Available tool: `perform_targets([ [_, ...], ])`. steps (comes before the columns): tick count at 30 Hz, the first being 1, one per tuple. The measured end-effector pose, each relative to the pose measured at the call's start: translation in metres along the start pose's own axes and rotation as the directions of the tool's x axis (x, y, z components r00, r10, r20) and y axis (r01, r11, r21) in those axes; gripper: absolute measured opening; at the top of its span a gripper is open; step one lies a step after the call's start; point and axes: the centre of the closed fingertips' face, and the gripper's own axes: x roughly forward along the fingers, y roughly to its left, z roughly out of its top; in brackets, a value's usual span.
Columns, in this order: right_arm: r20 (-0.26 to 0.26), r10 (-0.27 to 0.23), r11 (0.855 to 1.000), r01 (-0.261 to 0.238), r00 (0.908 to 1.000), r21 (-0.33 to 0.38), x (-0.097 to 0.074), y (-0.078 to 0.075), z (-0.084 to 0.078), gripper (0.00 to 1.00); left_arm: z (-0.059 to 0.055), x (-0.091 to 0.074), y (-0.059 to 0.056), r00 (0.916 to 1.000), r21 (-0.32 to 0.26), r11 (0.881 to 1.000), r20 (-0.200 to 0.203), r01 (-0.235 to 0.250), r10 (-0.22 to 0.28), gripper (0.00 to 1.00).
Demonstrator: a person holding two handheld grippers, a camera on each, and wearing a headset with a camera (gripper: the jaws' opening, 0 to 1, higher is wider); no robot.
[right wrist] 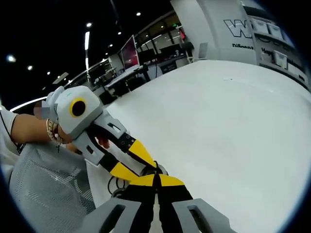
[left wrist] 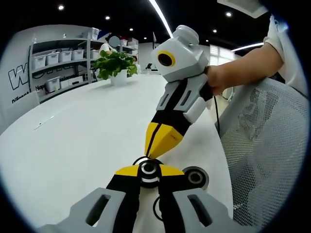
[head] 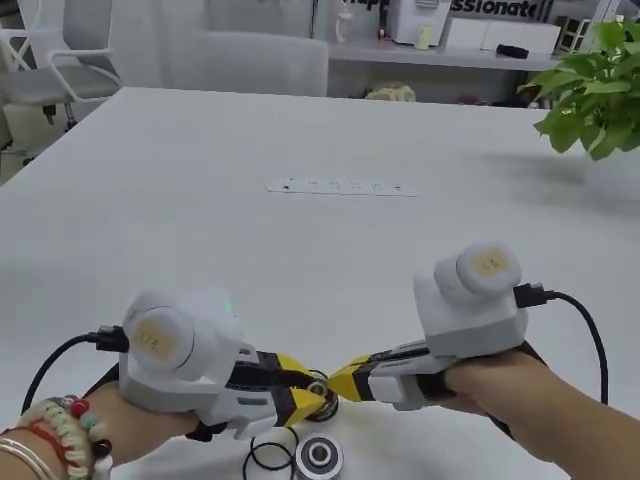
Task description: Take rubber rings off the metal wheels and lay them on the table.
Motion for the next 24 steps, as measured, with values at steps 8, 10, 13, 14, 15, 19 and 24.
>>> perform_targets([
  [8, 0.004, -0.004, 1.0, 0.004, 1.0, 0.009, -0.001, 0.001, 0.002, 0.0, 0.002, 0.0, -0.002, 0.9991, -0.018, 1.0, -0.036, 0.022, -0.023, 0.13],
  [10, 0.01, -0.005, 1.0, 0.005, 0.9999, 0.01, -0.001, 0.001, 0.004, 0.0, 0.004, -0.001, -0.003, 0.9984, 0.012, 1.0, -0.048, 0.029, -0.028, 0.17],
  [13, 0.004, -0.016, 1.0, 0.016, 0.9999, -0.005, -0.001, 0.0, 0.005, 0.0, 0.009, -0.005, -0.005, 0.9983, -0.034, 0.998, -0.021, 0.053, -0.054, 0.21],
  [14, 0.005, -0.015, 1.0, 0.015, 0.9999, -0.008, -0.001, 0.001, 0.005, 0.0, 0.01, -0.006, -0.005, 0.9983, -0.032, 0.998, -0.018, 0.055, -0.055, 0.21],
  [15, 0.006, -0.014, 1.0, 0.014, 0.9999, -0.008, -0.001, 0.001, 0.006, 0.0, 0.011, -0.008, -0.005, 0.9982, -0.029, 0.998, -0.019, 0.057, -0.057, 0.21],
  [19, 0.028, -0.022, 1.0, 0.023, 0.9994, -0.014, -0.004, 0.001, 0.013, 0.0, 0.02, -0.017, -0.003, 0.9981, -0.025, 0.998, 0.013, 0.06, -0.06, 0.28],
  [24, 0.062, -0.014, 1.0, 0.014, 0.998, 0.0, -0.007, 0.003, 0.021, 0.0, 0.027, -0.032, -0.002, 0.998, 0.024, 0.998, 0.018, 0.06, -0.06, 0.37],
])
